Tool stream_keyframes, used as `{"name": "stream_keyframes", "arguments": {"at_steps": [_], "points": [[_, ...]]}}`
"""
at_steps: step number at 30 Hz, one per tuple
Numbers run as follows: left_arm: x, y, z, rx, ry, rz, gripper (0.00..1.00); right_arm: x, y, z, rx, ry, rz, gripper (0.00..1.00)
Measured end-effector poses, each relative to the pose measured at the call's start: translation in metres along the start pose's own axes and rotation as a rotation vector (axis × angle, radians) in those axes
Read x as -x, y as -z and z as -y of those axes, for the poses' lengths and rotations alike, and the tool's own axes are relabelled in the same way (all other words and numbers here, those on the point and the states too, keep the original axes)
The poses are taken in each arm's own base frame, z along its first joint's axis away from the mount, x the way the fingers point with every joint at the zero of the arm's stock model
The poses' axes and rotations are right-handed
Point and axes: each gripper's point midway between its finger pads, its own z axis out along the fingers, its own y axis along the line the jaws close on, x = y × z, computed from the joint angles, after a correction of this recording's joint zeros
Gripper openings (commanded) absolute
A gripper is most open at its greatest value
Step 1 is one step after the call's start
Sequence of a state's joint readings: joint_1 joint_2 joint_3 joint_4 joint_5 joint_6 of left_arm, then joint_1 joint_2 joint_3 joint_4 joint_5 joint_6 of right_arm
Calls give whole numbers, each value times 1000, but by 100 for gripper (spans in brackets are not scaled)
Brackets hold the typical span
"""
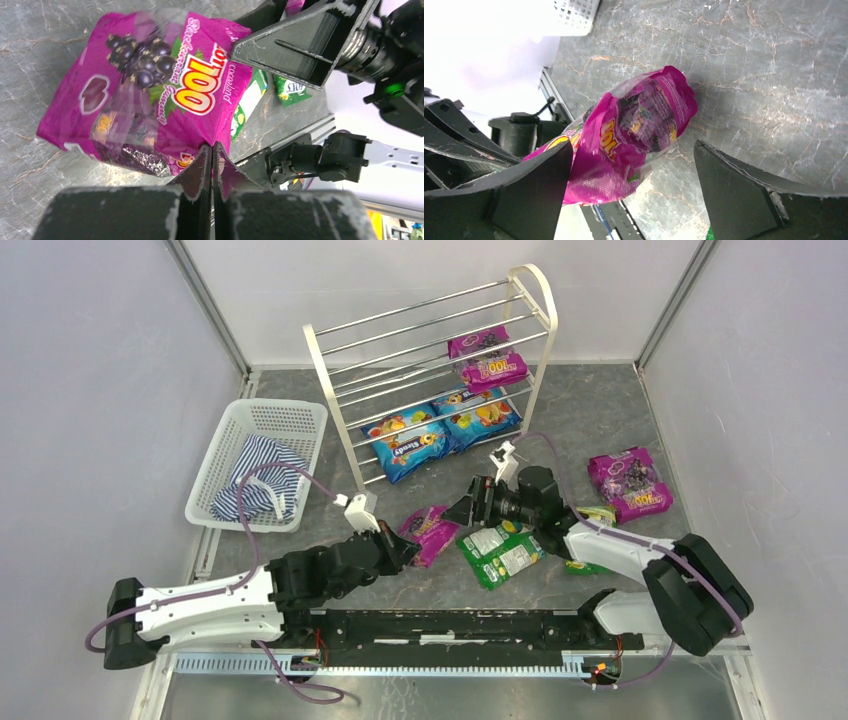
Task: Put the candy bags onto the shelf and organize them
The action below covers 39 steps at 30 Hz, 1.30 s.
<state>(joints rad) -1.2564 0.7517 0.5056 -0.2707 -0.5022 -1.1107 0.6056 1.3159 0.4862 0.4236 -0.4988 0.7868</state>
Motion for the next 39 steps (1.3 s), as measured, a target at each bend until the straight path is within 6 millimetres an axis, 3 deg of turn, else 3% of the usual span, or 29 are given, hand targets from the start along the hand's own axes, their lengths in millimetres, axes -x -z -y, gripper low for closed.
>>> {"name": "stream_keyframes", "arguments": {"at_steps": [3,8,15,23,31,39], "points": [[5,2,3,-13,11,19,2,1,7,-2,-6,-82,36,98],[-2,-6,-1,23,-12,1,2,-20,13,2,-43,-256,35,98],[-10,-16,4,40,-35,-32,2,-41,5,-6,-79,-340,5,98],[-25,-27,13,15,-44,-90,2,-52,-7,2,-73,-425,13,92],[-39,-31,17,-3,-47,-149,2,-48,-9,5,-32,-376,7,93],[-45,-29,20,-28,-42,-181,2,-39,-11,15,10,-259,-43,86]]}}
